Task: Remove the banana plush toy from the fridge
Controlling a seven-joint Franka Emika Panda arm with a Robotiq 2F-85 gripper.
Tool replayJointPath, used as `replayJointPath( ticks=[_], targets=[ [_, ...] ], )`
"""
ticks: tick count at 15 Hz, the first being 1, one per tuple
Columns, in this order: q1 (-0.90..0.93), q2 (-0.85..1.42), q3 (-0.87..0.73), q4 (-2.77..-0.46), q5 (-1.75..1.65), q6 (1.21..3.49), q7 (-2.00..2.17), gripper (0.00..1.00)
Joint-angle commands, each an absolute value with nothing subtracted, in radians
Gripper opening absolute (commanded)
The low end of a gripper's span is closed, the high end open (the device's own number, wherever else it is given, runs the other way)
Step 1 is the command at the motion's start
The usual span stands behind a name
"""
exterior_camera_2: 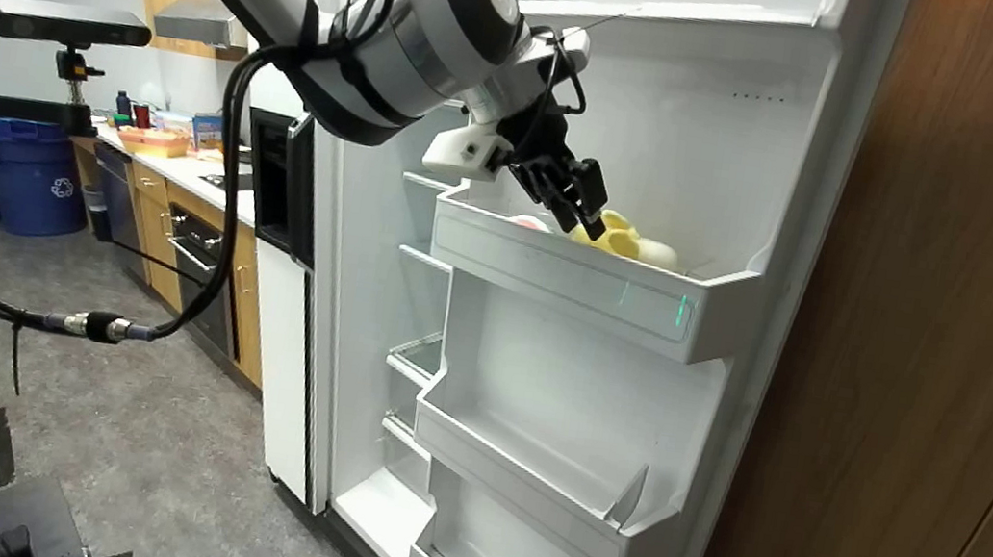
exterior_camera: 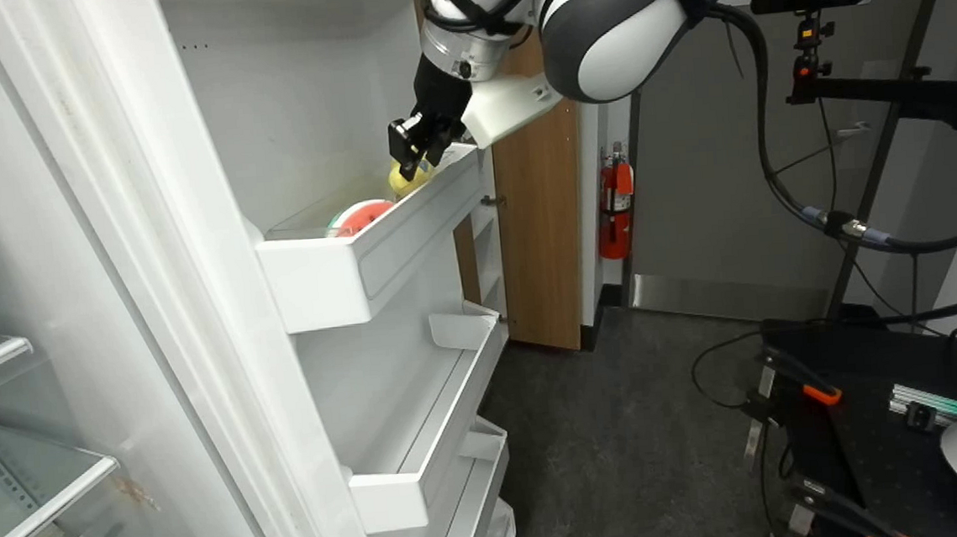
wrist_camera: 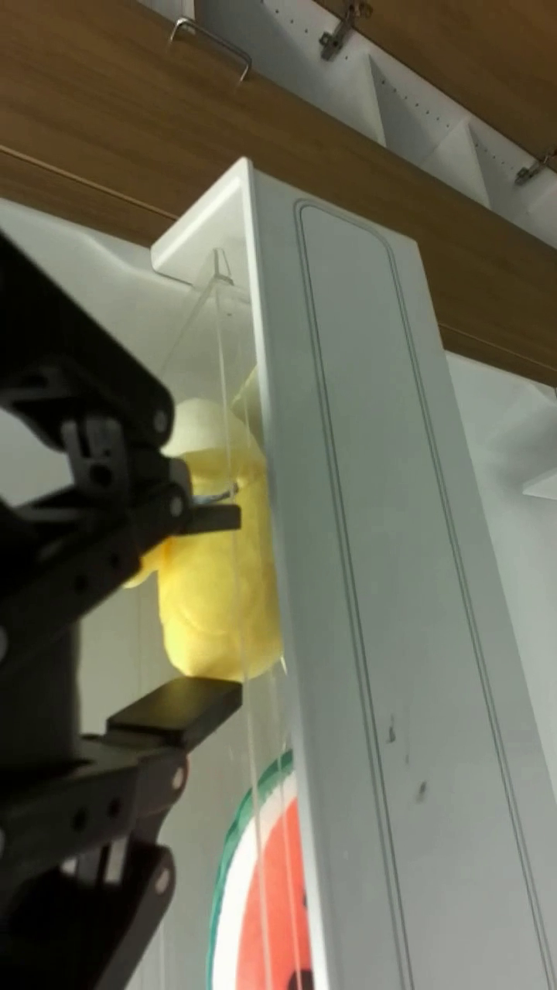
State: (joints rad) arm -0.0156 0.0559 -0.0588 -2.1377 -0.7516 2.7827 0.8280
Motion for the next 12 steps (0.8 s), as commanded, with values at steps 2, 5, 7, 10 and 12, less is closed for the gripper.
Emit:
replayJointPath(
  ticks=[2,5,7,10,12],
  targets=[
    [-0.013,0.062,-0.064,-2.119,-0.816,2.788,0.900,0.14],
    [-0.014,0.059,-0.065,-2.114,-0.839,2.788,0.924,0.00],
    [-0.014,0.055,-0.065,-2.109,-0.851,2.787,0.936,0.00],
    [-0.013,0.050,-0.062,-2.102,-0.861,2.777,0.938,0.00],
    [-0.012,0.052,-0.063,-2.099,-0.881,2.772,0.949,0.28]
  ],
)
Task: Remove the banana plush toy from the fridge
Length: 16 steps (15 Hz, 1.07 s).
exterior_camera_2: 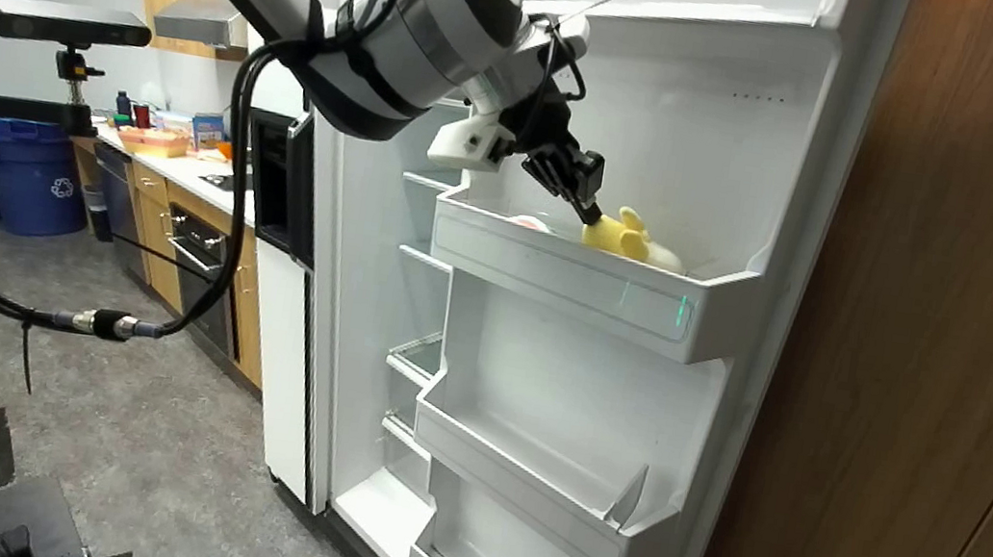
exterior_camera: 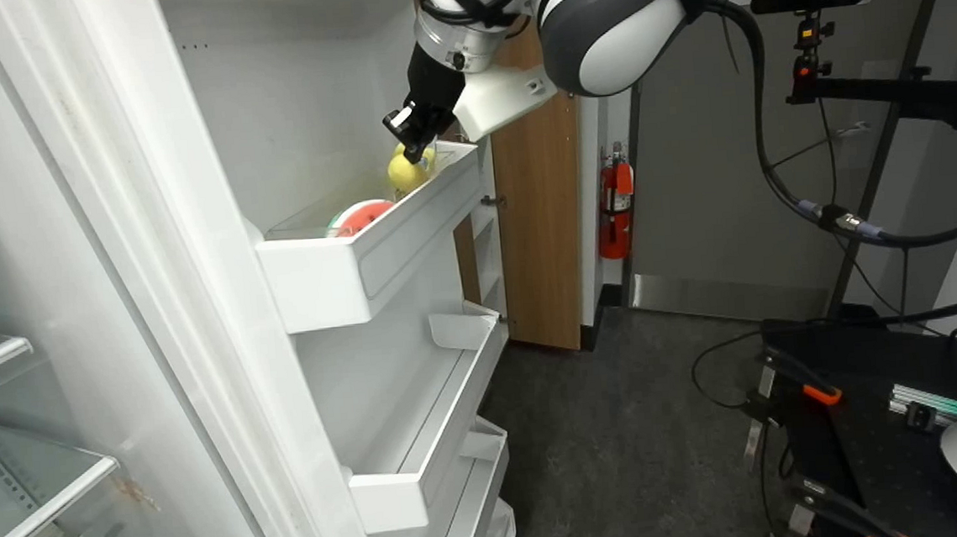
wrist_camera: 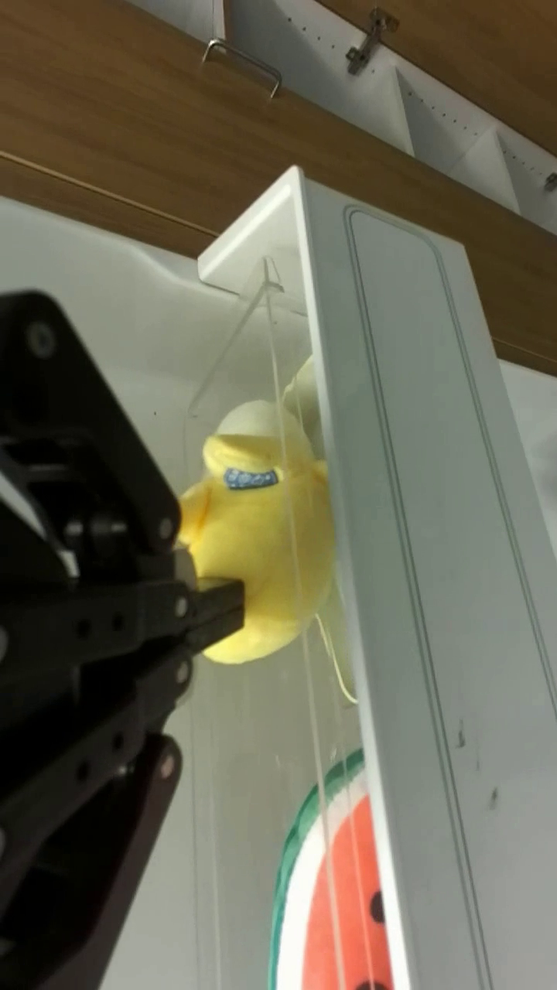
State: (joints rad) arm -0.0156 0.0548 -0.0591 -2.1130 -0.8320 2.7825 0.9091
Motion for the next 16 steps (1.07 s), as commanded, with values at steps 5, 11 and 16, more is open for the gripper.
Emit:
replayJointPath(
  ticks=[5,11,16],
  targets=[
    [-0.014,0.066,-0.067,-2.089,-0.938,2.762,0.993,0.65],
    [-0.013,0.097,-0.071,-2.075,-0.968,2.754,1.034,1.00],
    [-0.011,0.121,-0.073,-2.050,-0.966,2.748,1.058,1.00]
  ],
)
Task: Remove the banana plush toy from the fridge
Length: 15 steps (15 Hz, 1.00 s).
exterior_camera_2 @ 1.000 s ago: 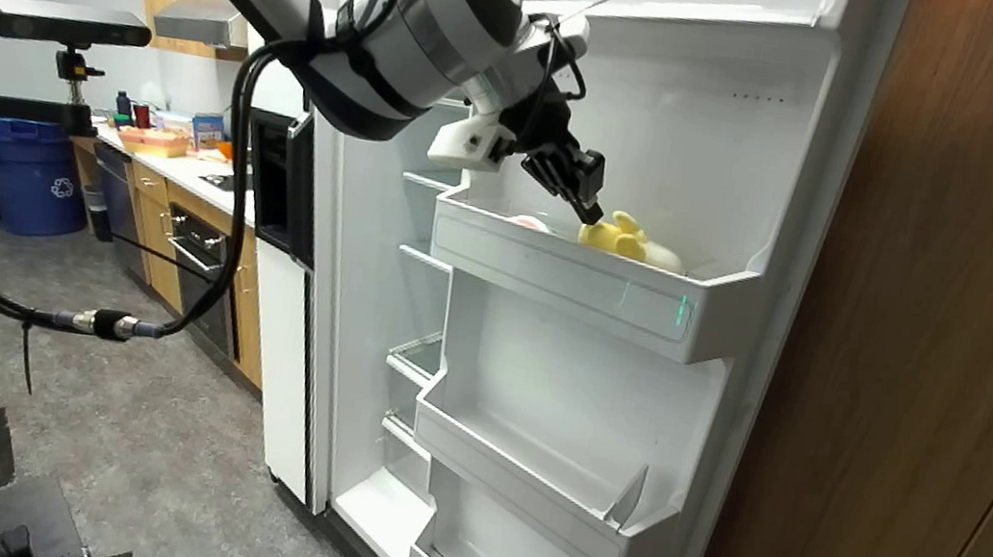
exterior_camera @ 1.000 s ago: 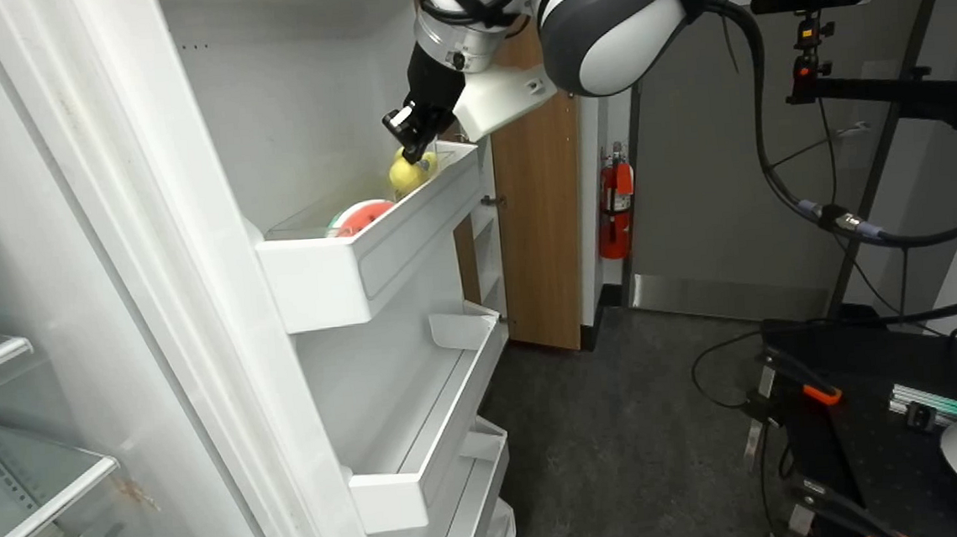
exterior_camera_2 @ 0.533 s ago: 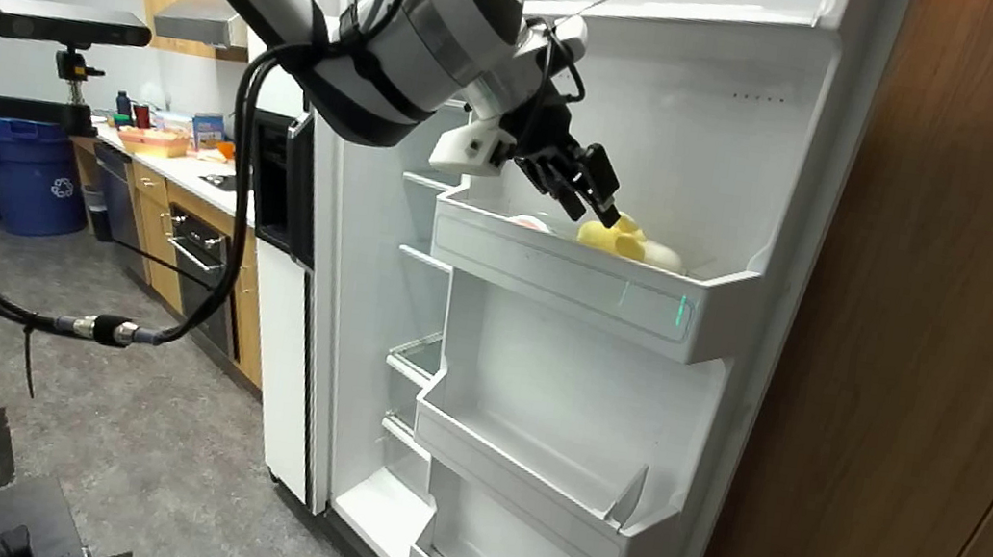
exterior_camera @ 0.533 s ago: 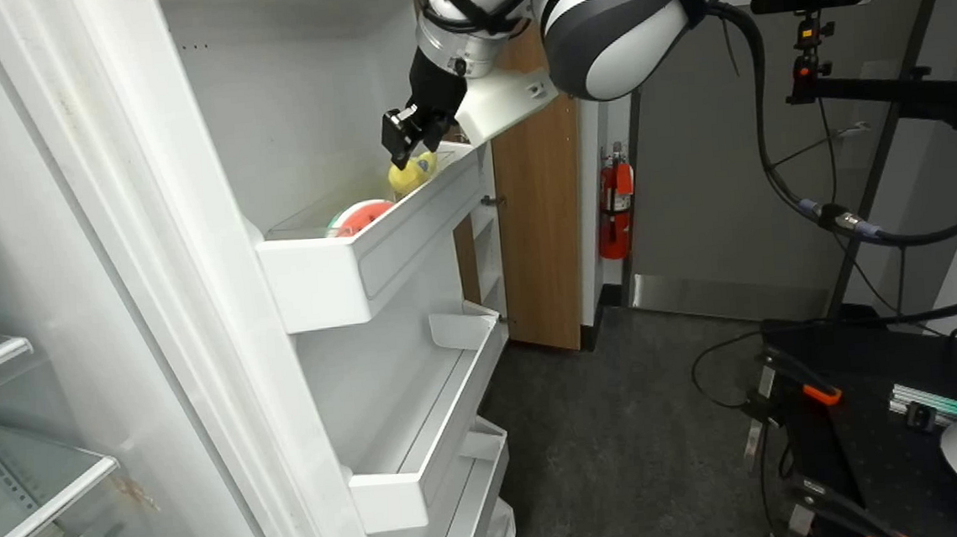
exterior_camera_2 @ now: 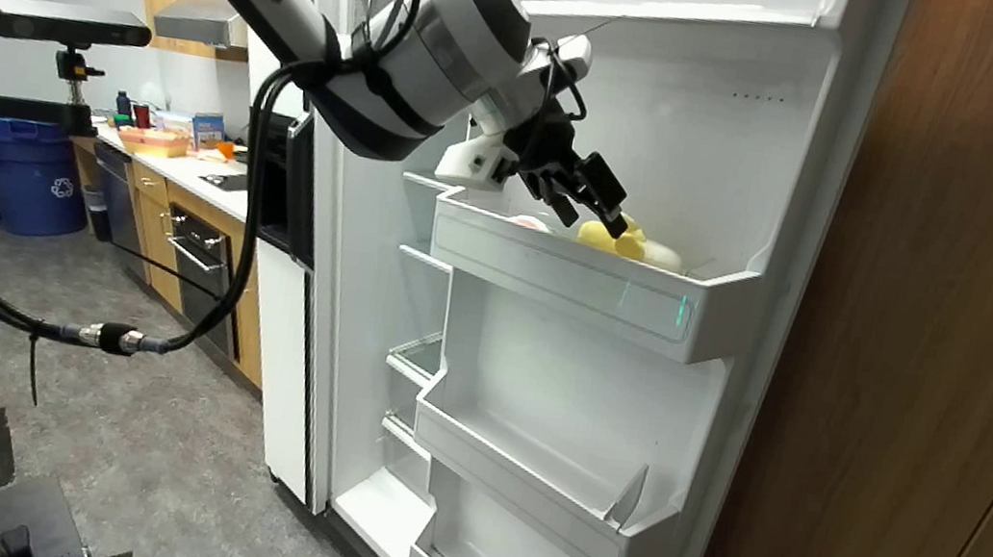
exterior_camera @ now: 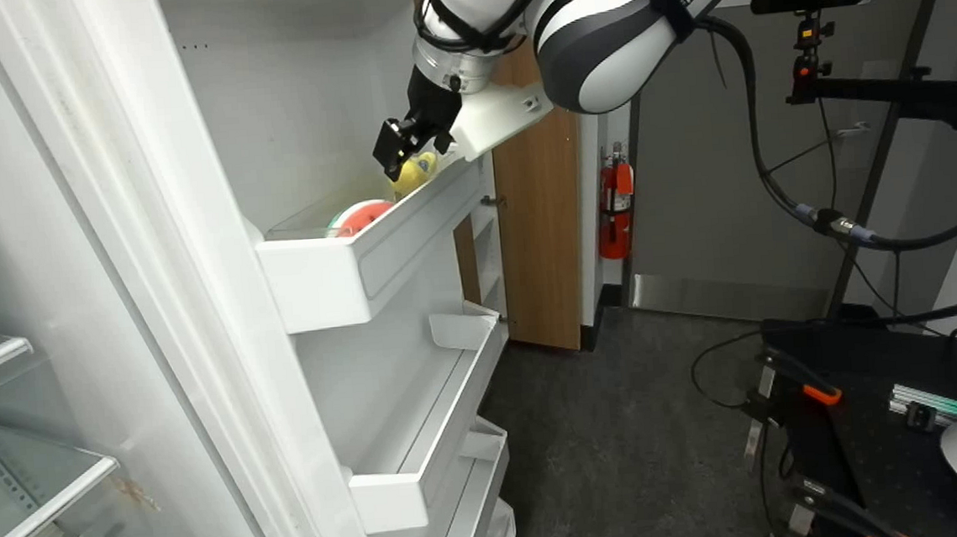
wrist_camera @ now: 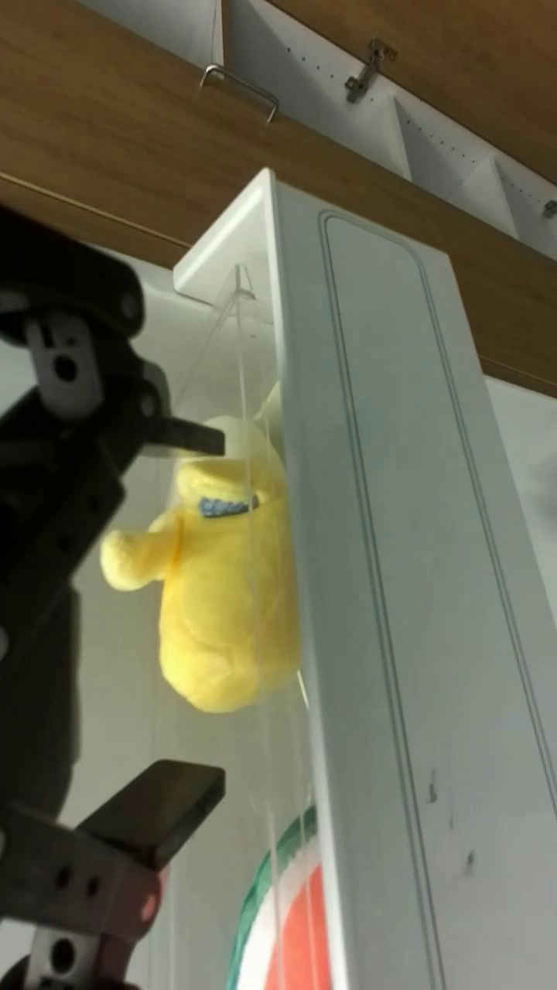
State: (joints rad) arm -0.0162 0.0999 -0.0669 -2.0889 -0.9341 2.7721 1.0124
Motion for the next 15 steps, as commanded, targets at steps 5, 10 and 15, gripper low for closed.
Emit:
replayJointPath(
  ticks=[5,10,15],
  targets=[
    [-0.010,0.131,-0.076,-2.031,-0.975,2.744,1.079,0.51],
    [-0.009,0.127,-0.077,-2.033,-0.981,2.733,1.084,0.11],
    [-0.004,0.100,-0.071,-2.034,-0.991,2.708,1.077,0.02]
  ],
)
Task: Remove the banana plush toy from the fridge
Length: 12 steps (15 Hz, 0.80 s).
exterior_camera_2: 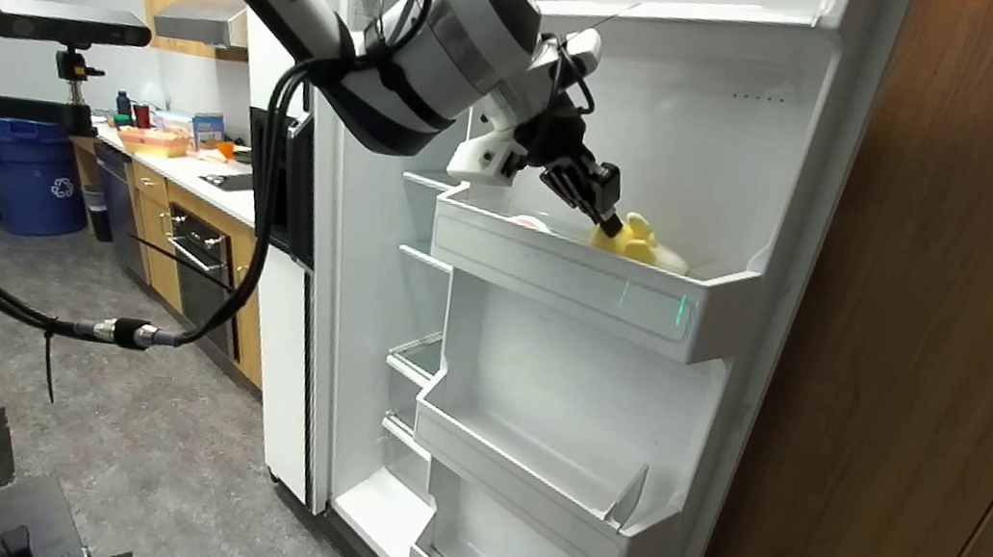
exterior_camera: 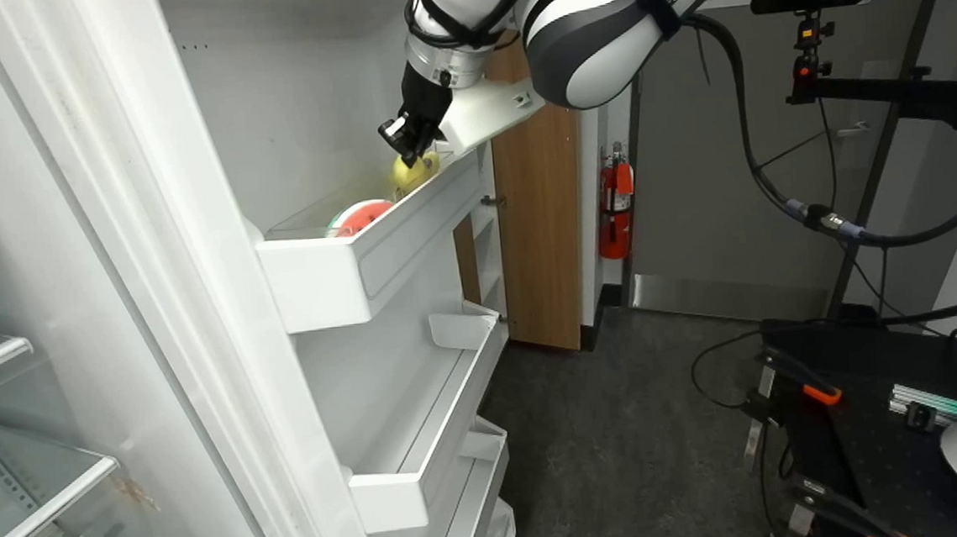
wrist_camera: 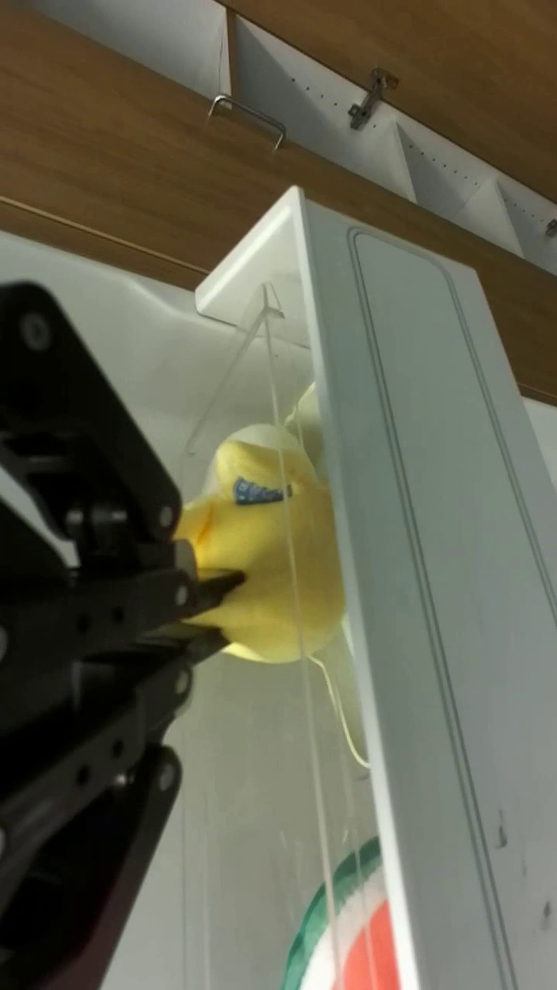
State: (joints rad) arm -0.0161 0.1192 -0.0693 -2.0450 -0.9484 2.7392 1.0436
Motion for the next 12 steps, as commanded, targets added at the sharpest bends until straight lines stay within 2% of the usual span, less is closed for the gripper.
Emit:
replayJointPath(
  ticks=[1,7,12],
  targets=[
    [-0.002,0.087,-0.067,-2.039,-0.990,2.704,1.071,0.01],
    [0.008,-0.001,-0.016,-2.093,-0.867,2.674,0.976,0.01],
    [0.024,-0.090,0.029,-2.140,-0.636,2.606,0.826,0.01]
  ],
)
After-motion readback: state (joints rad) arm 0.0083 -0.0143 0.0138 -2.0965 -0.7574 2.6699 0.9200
